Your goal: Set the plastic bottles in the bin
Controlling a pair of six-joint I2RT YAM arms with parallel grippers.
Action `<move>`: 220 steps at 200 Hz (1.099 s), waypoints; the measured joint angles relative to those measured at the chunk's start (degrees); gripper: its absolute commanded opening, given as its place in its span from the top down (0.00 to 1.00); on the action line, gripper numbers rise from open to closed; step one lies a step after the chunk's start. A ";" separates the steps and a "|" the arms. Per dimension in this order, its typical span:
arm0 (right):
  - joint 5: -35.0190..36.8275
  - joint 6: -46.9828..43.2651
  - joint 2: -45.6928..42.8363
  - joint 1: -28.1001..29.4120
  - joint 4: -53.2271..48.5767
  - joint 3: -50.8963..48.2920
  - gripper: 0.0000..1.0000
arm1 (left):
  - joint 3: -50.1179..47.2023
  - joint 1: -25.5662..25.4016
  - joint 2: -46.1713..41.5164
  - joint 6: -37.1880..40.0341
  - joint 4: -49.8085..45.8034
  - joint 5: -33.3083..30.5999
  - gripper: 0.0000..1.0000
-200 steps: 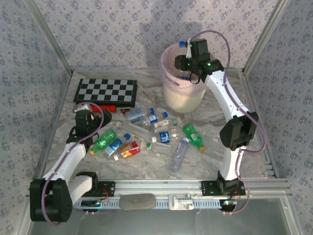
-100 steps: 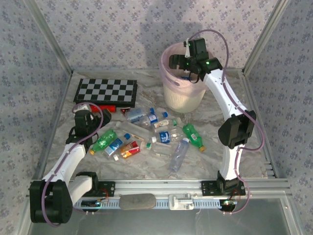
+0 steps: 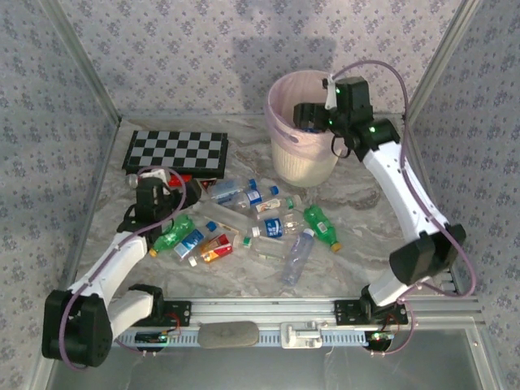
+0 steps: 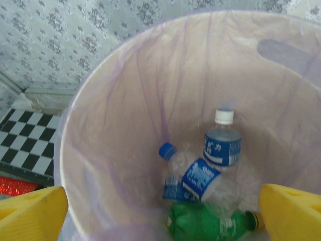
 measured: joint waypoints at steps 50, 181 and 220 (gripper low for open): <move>-0.90 -1.75 -12.20 0.46 6.14 -17.42 0.01 | 6.36 -7.98 8.13 2.29 2.73 -1.36 0.00; -4.24 2.64 -19.32 1.66 4.59 -46.34 0.01 | 17.92 -18.03 26.05 -0.26 5.07 -2.19 0.00; -3.50 3.10 -15.61 1.77 4.04 -49.07 0.01 | 19.02 -18.14 26.47 -0.22 4.83 -2.45 0.00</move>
